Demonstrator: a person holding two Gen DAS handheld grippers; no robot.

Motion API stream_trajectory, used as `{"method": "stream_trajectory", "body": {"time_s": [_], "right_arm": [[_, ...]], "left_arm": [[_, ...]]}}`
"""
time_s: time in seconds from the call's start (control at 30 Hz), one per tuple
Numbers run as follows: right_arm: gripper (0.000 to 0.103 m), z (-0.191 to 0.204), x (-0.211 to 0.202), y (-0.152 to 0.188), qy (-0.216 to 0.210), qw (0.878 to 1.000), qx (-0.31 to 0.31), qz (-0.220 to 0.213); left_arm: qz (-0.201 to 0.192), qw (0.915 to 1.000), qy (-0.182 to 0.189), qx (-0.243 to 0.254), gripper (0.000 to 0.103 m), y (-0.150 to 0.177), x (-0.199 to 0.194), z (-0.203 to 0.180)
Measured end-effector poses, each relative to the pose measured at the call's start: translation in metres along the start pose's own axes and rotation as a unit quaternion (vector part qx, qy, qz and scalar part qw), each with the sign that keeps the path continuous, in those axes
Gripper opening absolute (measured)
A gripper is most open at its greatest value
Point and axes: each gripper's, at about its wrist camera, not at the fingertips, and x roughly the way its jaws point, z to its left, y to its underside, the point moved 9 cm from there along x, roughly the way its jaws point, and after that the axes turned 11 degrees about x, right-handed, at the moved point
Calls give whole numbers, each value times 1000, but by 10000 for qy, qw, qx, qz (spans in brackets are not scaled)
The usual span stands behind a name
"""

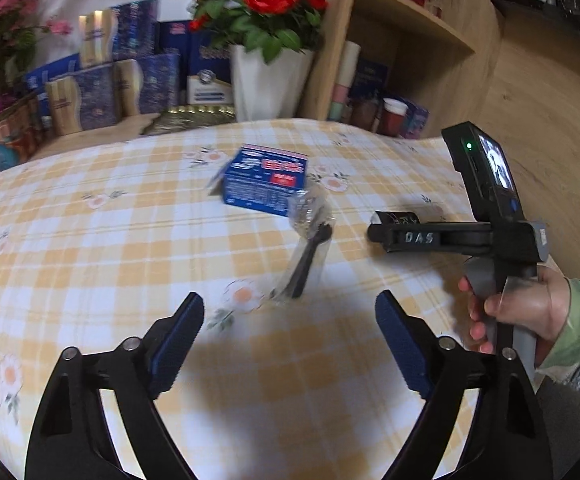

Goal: Collect trash
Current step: 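Grasp the black Face tissue pack with the right tool, then grasp the plastic-wrapped black spoon with the left tool while the right tool holds the tissue pack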

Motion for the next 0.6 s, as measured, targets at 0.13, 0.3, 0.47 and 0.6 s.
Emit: {"method": "stream_trajectory", "body": {"time_s": [0.13, 0.3, 0.47, 0.6], "right_arm": [[65, 3, -7, 5, -73, 9993, -347, -108], [63, -8, -26, 15, -395, 9984, -277, -279], [63, -26, -43, 28, -625, 9975, 47, -342], [63, -38, -57, 39, -761, 9957, 248, -466]], "left_arm": [[241, 9991, 323, 102, 74, -9, 31, -9], [490, 9984, 288, -6, 56, -16, 64, -6], [675, 9972, 109, 287, 51, -20, 84, -4], [770, 9952, 13, 606, 47, -20, 93, -7]]}}
